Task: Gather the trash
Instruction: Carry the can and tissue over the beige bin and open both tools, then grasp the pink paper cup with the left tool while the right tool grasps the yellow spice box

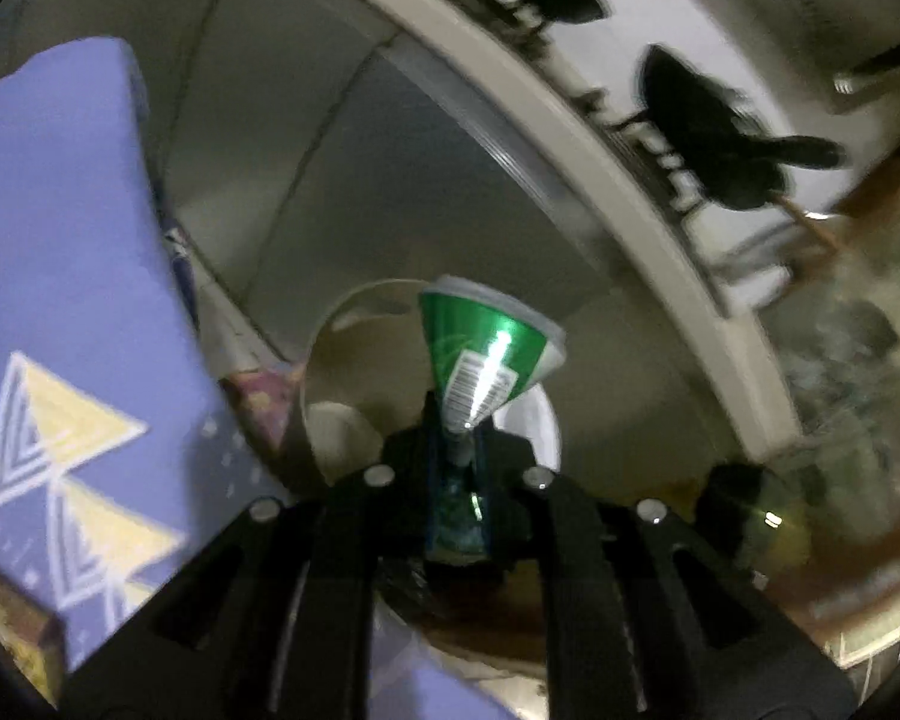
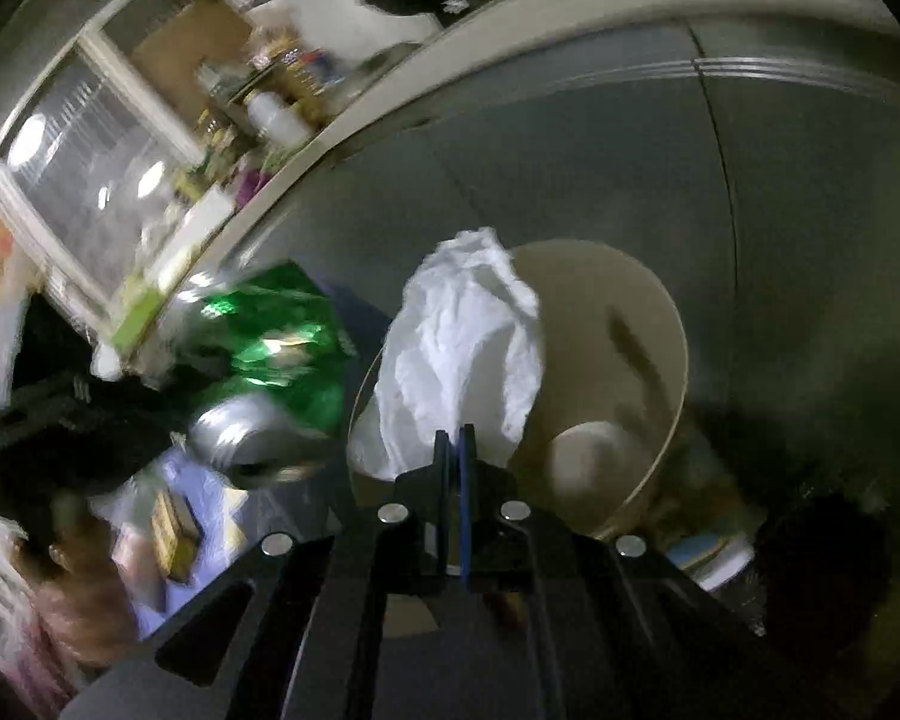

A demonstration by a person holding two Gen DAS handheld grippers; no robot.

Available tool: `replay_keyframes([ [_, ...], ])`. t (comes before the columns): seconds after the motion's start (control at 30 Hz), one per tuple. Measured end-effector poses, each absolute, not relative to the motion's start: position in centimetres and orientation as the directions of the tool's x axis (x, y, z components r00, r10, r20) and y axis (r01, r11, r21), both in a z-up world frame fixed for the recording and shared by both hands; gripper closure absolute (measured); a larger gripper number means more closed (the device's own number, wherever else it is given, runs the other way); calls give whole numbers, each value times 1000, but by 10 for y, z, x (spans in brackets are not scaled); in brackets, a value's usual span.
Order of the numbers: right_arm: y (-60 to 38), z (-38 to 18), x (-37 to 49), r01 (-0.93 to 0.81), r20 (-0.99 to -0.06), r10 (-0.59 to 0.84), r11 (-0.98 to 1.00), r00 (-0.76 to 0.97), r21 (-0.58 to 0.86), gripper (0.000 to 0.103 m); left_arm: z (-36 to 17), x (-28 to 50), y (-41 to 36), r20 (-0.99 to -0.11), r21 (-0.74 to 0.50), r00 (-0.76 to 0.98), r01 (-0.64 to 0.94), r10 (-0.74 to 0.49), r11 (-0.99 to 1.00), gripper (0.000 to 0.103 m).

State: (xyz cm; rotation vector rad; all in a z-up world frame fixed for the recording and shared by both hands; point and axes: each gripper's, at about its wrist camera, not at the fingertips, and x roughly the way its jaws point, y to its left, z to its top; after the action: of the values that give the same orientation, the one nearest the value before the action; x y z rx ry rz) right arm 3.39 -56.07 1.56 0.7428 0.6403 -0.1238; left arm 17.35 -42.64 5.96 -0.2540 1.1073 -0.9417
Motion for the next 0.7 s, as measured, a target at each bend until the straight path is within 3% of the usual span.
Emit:
replay_keyframes([
  [0.03, -568, 7, 36, 339, -577, 135, 693, 806, 636, 102, 48, 178, -439, -682, -593, 101, 503, -724, 629, 80],
  [0.1, -575, 2, 39, 363, -579, 148, 649, 802, 669, 97, 32, 181, -450, -713, -592, 61, 482, -699, 646, 73],
  [0.17, -573, -2, 38, 355, -573, 173, 634, 801, 687, 83, 23, 179, -454, -734, -576, 52, 481, -677, 661, 69],
  [0.23, -570, -2, 36, 340, -562, 179, 637, 808, 692, 48, 27, 177, -451, -721, -588, 51, 482, -691, 650, 66],
  [0.27, -569, 0, 32, 332, -550, 169, 642, 818, 691, 43, 30, 176, -448, -717, -588, 58, 485, -694, 648, 65],
  [0.4, -559, 18, 30, 298, -518, 149, 673, 842, 677, 42, 61, 161, -421, -674, -586, 119, 516, -729, 625, 63],
  [0.57, -527, 67, 19, 154, -382, 128, 765, 915, 626, 41, 94, 121, -343, -585, -590, 192, 566, -788, 576, 63],
  [0.7, -507, 73, 35, 37, -367, 310, 718, 877, 695, 41, 100, 91, -263, -576, -560, 267, 560, -773, 611, 63],
])
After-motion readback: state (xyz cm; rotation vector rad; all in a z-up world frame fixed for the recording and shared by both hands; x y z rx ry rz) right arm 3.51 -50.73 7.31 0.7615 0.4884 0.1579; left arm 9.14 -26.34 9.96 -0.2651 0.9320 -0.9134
